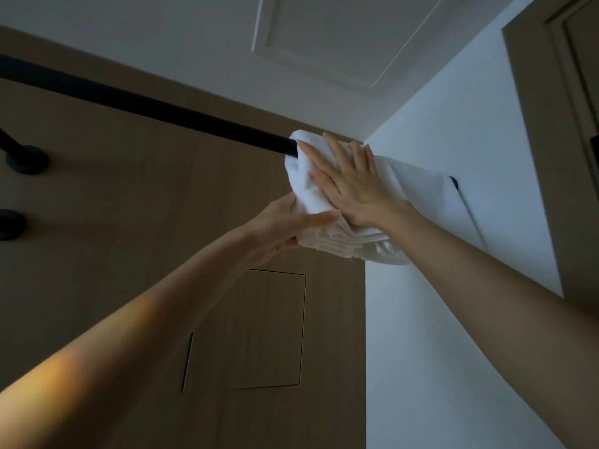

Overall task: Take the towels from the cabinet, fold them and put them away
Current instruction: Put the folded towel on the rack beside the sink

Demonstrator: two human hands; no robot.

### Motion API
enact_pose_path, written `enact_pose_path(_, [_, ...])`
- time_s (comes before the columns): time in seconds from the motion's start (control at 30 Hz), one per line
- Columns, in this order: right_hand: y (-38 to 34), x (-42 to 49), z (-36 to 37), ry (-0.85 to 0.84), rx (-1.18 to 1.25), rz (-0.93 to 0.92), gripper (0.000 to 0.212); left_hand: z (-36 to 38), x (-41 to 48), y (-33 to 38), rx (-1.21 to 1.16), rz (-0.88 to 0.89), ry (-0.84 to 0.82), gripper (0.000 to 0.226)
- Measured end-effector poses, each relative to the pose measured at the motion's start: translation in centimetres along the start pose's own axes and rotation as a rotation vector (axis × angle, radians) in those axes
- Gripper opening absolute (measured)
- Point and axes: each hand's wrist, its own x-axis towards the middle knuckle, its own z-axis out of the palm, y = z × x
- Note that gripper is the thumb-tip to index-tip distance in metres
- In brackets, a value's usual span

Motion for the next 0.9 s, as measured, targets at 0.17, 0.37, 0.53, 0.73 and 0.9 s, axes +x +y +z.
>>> enact_pose_path(0.17, [1.4,-0.5,-0.3,-0.059,0.023,-0.009,0.051,0.1,0.9,-1.8,0.007,-0.004,0.100,0.064])
enact_pose_path(0.37, [2.1,-1.1,-0.4,-0.059,0.035,0.047,0.055,0.9,1.0,-1.4,0.018,-0.047,0.058,0.063])
enact_pose_path(0.53, [1.4,-1.4,-0.7,-0.095,0.097,0.080,0.057,1.3,0.0,-1.4,0.033,-0.069,0.128,0.044])
enact_pose_path(0.73, [0.2,-4.7,-1.6,-0.055,0.224,0.115,0.054,1.9,-3.4,-1.4,0.052,-0.095,0.394,0.027])
enact_pose_path(0.9, [-2.8,-8.2,-4.2,0.006,0.348,0.173,0.052,0.3,-6.6,-1.5,0.316,-0.099,0.450,0.047])
